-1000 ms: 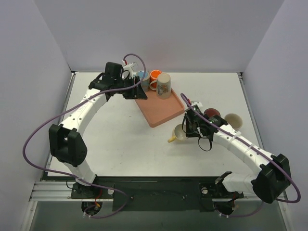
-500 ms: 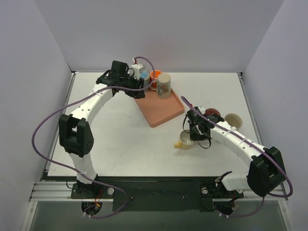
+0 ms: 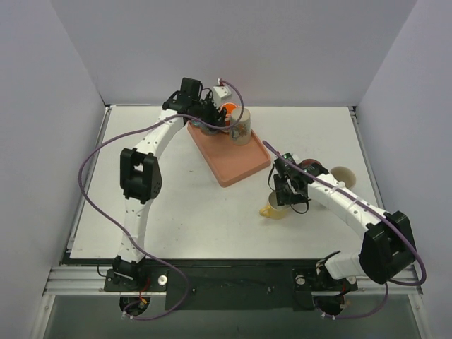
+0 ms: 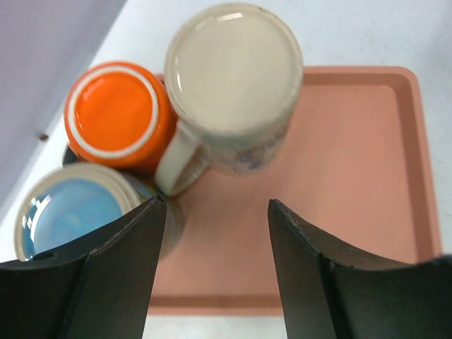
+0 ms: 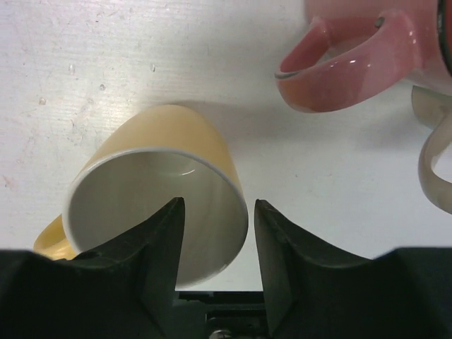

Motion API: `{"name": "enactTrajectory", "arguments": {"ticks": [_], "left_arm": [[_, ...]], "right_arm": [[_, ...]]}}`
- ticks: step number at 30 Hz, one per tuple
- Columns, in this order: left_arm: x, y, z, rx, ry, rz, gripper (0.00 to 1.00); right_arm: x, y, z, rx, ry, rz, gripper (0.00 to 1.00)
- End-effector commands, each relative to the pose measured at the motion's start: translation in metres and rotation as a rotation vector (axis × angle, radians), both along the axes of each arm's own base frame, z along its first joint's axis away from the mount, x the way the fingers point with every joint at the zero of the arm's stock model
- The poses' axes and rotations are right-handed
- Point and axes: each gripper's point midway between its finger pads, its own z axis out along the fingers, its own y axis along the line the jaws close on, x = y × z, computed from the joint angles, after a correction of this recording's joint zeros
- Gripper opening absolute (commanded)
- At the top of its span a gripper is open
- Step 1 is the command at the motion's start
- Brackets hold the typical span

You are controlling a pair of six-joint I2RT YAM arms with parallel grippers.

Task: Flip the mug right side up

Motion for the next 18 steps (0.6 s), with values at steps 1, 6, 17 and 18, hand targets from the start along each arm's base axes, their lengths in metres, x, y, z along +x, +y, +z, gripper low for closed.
{"name": "enactTrajectory", "arguments": {"ticks": [1, 6, 17, 18], "left_arm": [[0.028, -0.022, 0.031, -0.051, -0.191, -0.144, 0.71], [0.042, -0.027, 0.002, -0.01, -0.238, -0.2, 0.72], [0.026, -0.038, -0.033, 0.04, -0.225, -0.329, 0.68], [0.022, -0.038, -0.036, 0.041, -0.206, -0.337, 0.68]], "right_arm": [[0.003, -0.001, 0.031, -0.012, -0.026, 0.049, 0.41], [0.005, -0.001, 0.056, -0.013, -0.061, 0.09, 0.43], [0.01, -0.013, 0.07, -0.073, -0.103, 0.105, 0.43], [0.01, -0.013, 0.07, -0.077, -0.099, 0.111, 0.43]]}}
